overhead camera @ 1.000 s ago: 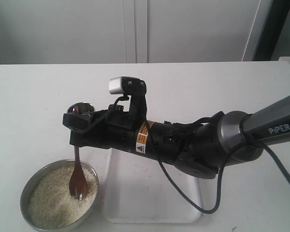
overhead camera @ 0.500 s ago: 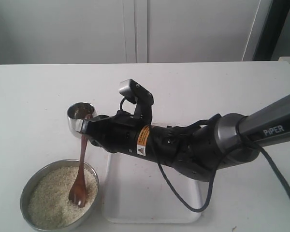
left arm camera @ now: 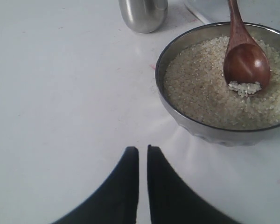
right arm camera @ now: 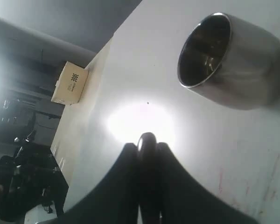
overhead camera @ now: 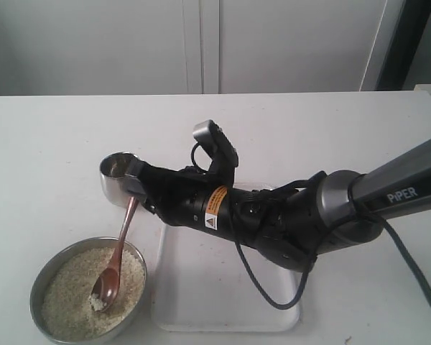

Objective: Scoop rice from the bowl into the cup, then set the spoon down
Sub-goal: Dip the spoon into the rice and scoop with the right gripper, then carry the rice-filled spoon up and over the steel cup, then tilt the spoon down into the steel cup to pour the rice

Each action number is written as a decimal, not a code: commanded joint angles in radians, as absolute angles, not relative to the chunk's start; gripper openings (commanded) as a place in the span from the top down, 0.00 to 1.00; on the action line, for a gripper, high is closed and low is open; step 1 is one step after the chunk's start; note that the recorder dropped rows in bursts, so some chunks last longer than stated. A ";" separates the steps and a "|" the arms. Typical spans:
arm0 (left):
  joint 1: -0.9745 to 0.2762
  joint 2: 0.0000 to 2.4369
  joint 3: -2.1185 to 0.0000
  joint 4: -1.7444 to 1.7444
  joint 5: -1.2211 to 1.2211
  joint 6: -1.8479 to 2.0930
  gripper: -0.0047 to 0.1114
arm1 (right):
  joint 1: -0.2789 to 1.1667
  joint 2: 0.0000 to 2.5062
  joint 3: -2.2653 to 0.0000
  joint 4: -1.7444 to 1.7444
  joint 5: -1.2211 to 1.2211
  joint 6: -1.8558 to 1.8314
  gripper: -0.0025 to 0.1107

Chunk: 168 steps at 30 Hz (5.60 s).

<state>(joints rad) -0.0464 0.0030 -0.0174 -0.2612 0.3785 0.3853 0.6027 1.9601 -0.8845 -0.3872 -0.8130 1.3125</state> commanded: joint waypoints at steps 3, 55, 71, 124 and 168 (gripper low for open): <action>-0.042 0.000 -0.012 -0.268 0.382 0.389 0.84 | 0.598 1.958 -0.885 -0.371 -0.808 1.415 0.98; -0.042 0.000 -0.012 -0.268 0.382 0.389 0.84 | 0.598 1.956 -0.957 0.176 -0.992 1.318 0.98; -0.042 0.000 -0.012 -0.268 0.382 0.389 0.84 | 0.547 2.027 -1.153 0.418 -0.820 1.067 0.98; -0.042 0.000 -0.012 -0.268 0.382 0.389 0.84 | 0.518 2.096 -1.354 0.339 -0.597 0.657 0.98; -0.042 0.000 -0.012 -0.268 0.382 0.389 0.84 | 0.518 2.096 -1.366 0.084 -0.672 0.628 0.98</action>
<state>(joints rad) -0.0464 0.0030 -0.0174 -0.2612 0.3785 0.3853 0.5227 2.0968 -1.3632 0.1204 -0.6532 0.6423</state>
